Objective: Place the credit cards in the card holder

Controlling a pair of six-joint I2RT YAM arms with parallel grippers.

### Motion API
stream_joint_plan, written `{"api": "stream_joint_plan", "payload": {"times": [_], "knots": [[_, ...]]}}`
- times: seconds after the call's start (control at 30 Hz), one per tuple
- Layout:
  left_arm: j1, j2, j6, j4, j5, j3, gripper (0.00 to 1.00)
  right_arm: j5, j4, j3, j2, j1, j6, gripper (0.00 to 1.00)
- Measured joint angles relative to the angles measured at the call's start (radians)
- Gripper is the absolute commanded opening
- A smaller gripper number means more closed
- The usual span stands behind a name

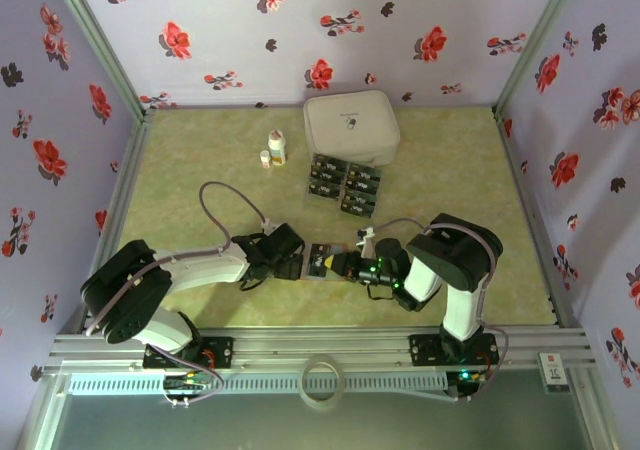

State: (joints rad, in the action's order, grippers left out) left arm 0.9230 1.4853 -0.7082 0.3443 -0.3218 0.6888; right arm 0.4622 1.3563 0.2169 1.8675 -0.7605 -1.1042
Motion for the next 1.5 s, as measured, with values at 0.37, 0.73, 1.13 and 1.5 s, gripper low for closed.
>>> {"api": "stream_joint_plan", "payload": {"times": [0.37,0.73,1.13,1.5], "knots": [[0.001,-0.001,0.0,-0.003,0.0,-0.002,1.0,0.014,-0.048,0.005,-0.021,0.0,0.004,0.0],[0.001,-0.002,0.0,-0.006,0.0,-0.004,1.0,0.029,-0.205,0.039,-0.086,0.0,0.044,0.0],[0.002,-0.002,0.0,-0.008,0.0,-0.005,1.0,0.056,-0.203,0.072,-0.059,0.0,0.046,0.19],[0.0,-0.035,-0.016,0.0,0.0,-0.018,1.0,0.06,-0.439,0.12,-0.208,-0.005,0.108,0.49]]}}
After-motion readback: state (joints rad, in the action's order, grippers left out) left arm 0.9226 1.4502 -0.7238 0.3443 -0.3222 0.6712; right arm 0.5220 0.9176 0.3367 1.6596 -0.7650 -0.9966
